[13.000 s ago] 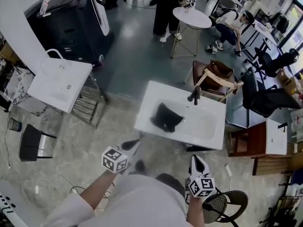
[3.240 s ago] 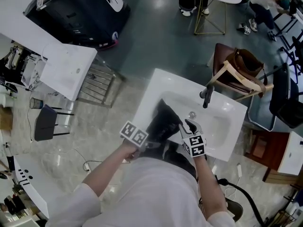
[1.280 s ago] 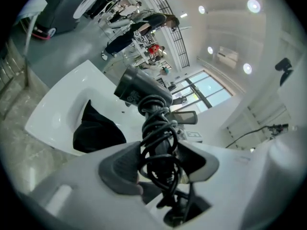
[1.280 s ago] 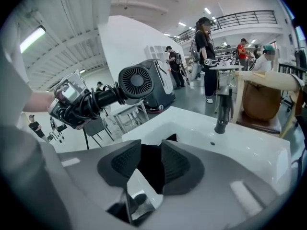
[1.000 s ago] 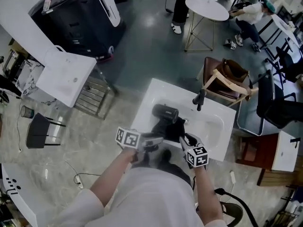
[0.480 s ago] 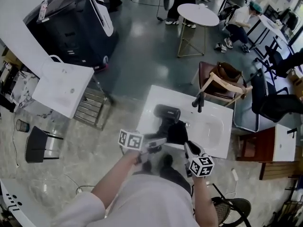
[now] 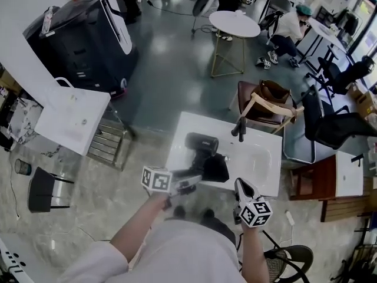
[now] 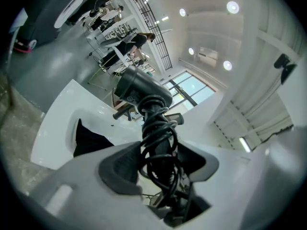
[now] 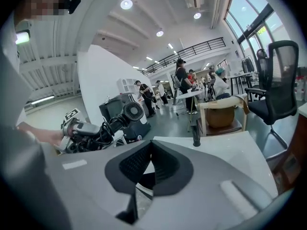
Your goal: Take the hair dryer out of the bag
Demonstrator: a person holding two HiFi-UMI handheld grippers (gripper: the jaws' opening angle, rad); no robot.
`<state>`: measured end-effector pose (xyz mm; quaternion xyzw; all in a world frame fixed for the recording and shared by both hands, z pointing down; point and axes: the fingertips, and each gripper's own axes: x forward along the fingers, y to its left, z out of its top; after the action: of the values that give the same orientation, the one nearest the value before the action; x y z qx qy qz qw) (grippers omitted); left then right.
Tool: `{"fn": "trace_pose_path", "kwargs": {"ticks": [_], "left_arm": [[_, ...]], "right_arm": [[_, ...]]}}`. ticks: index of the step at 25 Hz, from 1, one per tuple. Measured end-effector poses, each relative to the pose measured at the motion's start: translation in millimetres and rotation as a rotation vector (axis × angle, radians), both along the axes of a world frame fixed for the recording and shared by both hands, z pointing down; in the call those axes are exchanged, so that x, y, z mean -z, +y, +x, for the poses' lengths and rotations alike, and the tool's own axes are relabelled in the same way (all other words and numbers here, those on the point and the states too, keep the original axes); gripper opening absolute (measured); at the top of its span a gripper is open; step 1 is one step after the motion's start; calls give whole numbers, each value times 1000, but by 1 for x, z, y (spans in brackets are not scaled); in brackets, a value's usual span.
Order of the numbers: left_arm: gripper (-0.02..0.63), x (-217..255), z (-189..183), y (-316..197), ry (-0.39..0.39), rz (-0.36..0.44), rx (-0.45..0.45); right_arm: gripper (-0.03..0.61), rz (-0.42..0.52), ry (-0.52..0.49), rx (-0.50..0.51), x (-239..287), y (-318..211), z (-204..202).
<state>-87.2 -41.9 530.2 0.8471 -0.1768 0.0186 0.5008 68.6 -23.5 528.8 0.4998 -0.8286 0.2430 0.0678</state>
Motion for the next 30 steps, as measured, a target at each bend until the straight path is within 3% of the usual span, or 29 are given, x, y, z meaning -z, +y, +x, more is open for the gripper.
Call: {"fn": "trace_pose_path", "kwargs": {"ticks": [7, 12, 30], "left_arm": [[238, 14, 6, 5, 4, 10, 70], [238, 27, 10, 8, 7, 25, 107], [238, 41, 21, 9, 29, 59, 157]], "right_arm": [[4, 55, -37, -8, 30, -3, 40], [5, 45, -59, -27, 27, -7, 64], [5, 70, -74, 26, 33, -14, 75]]}}
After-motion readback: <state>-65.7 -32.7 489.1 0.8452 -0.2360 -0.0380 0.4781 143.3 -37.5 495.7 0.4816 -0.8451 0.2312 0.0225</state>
